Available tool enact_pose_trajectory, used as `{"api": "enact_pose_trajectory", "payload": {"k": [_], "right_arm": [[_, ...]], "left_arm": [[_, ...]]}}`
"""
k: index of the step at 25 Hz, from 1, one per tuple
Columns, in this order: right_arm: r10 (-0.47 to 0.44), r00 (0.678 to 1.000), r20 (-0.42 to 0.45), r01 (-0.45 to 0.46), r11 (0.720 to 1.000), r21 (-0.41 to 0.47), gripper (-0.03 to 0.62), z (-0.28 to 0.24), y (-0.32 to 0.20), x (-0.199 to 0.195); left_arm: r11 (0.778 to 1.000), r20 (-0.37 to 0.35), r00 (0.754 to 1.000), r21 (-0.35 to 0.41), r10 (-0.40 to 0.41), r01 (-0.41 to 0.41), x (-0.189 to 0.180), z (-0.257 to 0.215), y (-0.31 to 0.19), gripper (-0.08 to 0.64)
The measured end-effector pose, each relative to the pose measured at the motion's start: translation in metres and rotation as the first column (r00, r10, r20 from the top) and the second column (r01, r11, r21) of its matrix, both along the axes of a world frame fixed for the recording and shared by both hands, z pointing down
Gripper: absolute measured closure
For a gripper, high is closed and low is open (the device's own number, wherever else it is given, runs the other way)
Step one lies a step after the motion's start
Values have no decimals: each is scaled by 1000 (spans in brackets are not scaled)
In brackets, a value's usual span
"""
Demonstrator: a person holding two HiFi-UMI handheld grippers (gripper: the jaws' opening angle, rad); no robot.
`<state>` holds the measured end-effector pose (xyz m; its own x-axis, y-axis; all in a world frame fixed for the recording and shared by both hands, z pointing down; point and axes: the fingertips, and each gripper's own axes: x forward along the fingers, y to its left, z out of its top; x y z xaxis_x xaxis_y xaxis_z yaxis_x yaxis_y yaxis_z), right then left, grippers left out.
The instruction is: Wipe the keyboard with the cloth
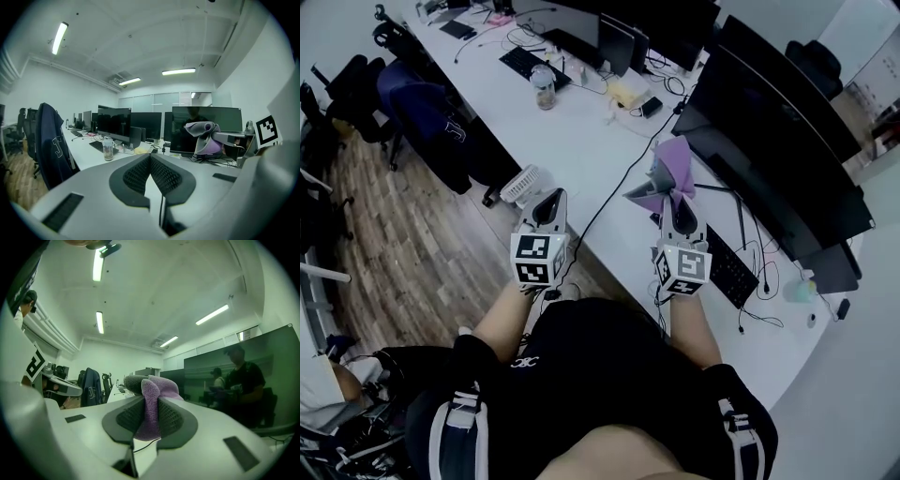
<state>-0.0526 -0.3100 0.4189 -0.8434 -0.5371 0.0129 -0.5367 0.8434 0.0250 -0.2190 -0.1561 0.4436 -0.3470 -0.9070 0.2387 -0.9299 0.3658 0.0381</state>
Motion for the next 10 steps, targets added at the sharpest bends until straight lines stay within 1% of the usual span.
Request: {"api": "enact_pose_trajectory", "payload": {"k": [10], "right_arm": [[8, 1000, 17, -8, 1000, 2, 503, -5, 1, 7]], "left_arm": [[1000, 10, 1000, -1, 13, -13, 8, -5, -4, 546]]}}
